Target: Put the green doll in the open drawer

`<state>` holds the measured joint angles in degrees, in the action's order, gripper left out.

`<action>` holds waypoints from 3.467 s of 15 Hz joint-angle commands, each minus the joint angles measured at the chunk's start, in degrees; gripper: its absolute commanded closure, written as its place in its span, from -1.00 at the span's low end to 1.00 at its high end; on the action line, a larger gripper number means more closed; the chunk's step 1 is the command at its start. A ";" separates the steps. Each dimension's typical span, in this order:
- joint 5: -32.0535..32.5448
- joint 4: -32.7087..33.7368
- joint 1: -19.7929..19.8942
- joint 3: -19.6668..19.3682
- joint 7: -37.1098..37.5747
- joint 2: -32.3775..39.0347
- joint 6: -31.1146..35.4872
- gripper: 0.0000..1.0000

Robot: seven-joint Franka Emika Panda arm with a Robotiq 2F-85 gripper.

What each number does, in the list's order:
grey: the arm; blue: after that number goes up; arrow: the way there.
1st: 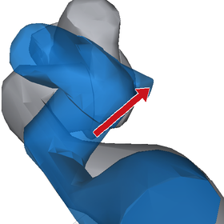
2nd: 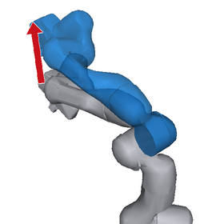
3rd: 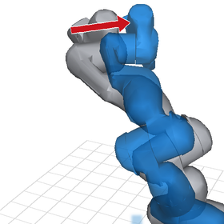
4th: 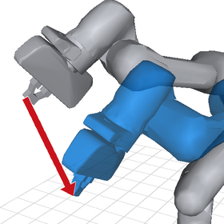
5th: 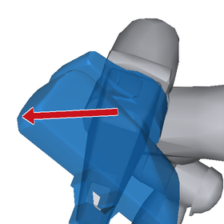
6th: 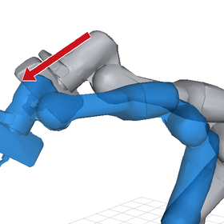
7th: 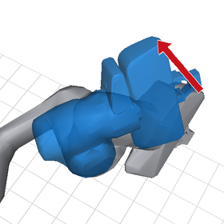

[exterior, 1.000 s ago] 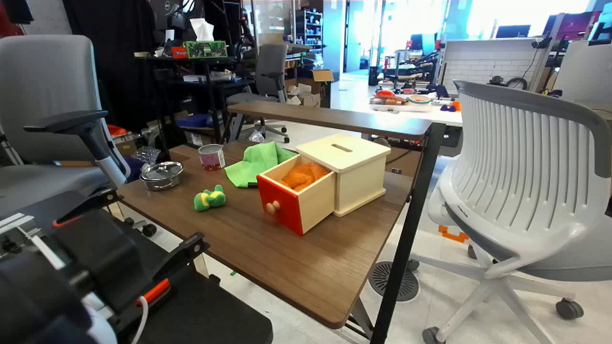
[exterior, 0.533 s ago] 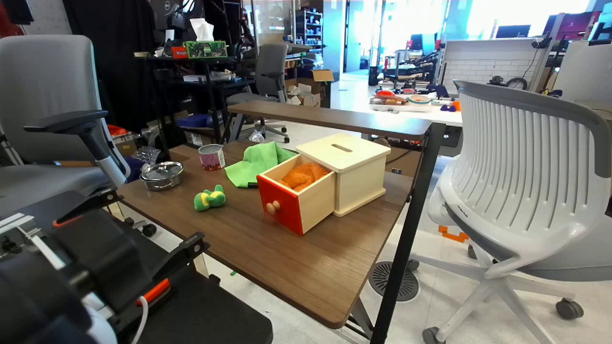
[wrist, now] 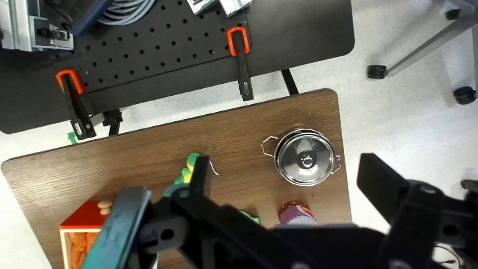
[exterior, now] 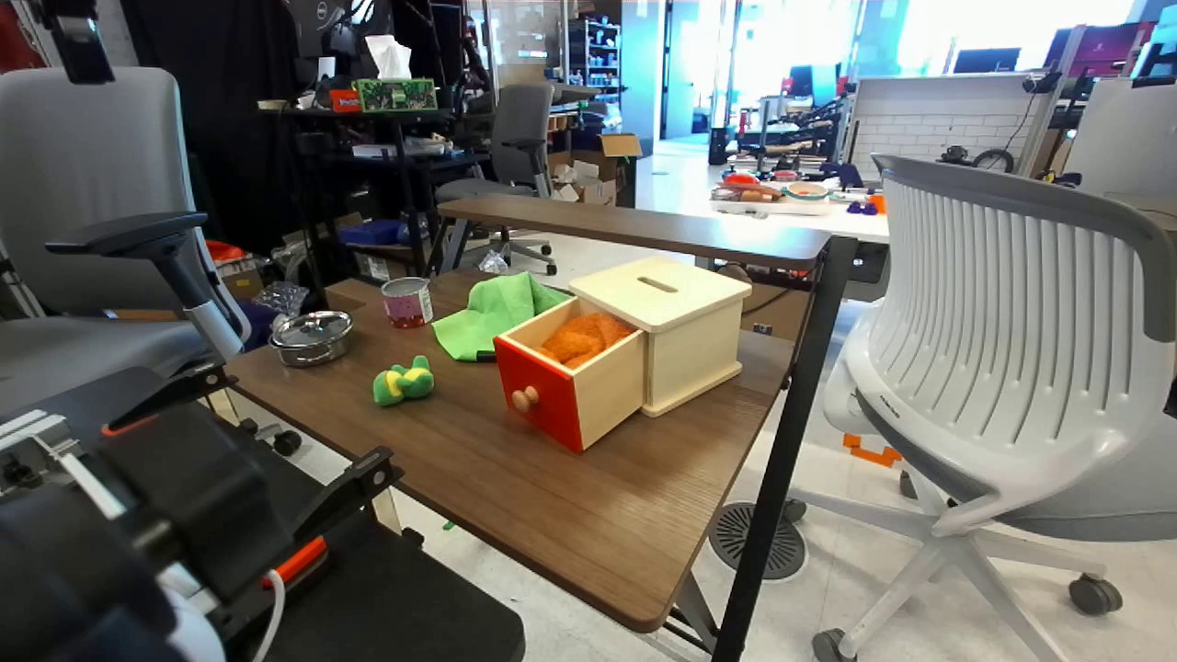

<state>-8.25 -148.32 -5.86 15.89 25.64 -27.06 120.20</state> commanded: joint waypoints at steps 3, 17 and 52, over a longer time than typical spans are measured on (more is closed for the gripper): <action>5.03 -0.55 2.57 -1.22 1.31 3.94 4.34 -1.00; 11.48 -6.25 7.65 -6.81 1.26 13.70 16.63 -1.00; 4.65 9.33 -2.94 -20.05 3.71 53.96 47.56 -1.00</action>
<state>-1.81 -141.89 -6.24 -1.84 29.53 23.49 166.67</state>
